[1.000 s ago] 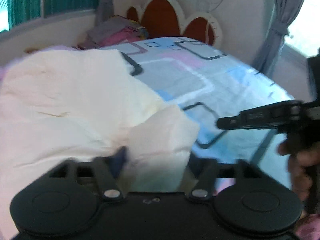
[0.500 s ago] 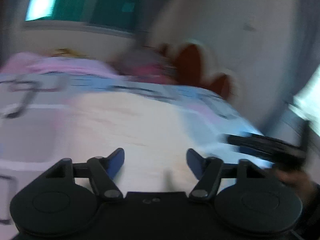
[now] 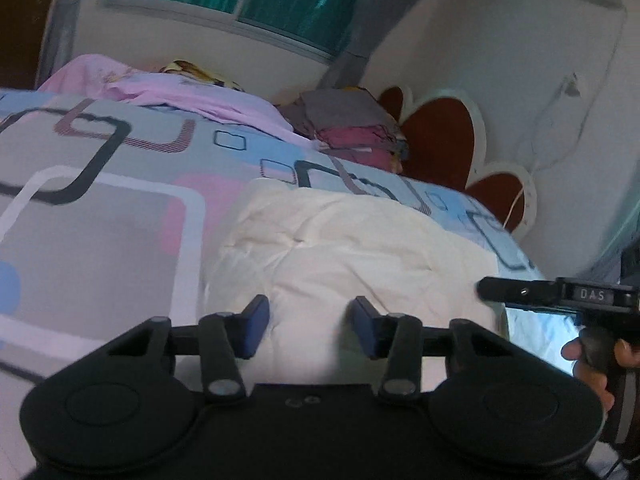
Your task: Fold large clothes
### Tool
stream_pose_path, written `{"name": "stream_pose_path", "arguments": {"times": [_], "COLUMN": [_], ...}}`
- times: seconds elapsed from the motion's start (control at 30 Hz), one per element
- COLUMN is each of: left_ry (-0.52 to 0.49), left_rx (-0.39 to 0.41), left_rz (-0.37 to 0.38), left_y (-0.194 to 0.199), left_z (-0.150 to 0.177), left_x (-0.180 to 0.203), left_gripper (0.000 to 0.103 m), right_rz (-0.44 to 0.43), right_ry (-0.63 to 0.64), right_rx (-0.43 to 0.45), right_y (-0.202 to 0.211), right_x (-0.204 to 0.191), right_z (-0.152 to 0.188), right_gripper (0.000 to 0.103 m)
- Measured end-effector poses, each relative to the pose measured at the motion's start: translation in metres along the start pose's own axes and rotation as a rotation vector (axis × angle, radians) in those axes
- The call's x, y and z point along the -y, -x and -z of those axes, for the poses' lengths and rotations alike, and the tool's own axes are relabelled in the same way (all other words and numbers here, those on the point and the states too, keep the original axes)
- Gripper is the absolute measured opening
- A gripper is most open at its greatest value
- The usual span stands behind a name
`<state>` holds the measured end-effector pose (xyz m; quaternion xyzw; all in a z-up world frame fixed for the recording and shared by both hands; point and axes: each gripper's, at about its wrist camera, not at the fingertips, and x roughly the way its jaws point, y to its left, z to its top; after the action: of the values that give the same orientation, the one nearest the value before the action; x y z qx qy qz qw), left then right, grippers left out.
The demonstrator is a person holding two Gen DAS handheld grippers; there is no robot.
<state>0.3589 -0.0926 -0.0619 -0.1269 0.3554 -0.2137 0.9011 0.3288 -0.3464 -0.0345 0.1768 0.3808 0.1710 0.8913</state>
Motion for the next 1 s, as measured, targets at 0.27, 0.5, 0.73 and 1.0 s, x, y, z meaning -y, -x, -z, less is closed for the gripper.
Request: {"name": "stream_pose_path", "arguments": {"times": [0.27,0.5,0.73,1.0], "left_ry": [-0.172,-0.346,-0.393,-0.364], "left_rx": [-0.022,-0.091,-0.199,-0.218], "left_rz": [-0.028,-0.05,-0.065,-0.052], "left_y": [-0.01,-0.038,-0.08,-0.072], "left_z": [0.002,0.005,0.015,0.013], "left_x": [0.033,0.062,0.066,0.059], "left_gripper": [0.044,0.044,0.046,0.044], "right_rz": [0.129,0.258,0.242,0.236], "right_ry": [0.024,-0.038,-0.132,-0.192], "right_rx": [0.052,0.005,-0.025,-0.001], "right_y": [0.017,0.003,-0.016,0.005], "right_x": [-0.008,0.007,0.039,0.043], "right_z": [0.031,0.062,0.082,0.072], "right_gripper": [0.017,0.017,0.017,0.029]}}
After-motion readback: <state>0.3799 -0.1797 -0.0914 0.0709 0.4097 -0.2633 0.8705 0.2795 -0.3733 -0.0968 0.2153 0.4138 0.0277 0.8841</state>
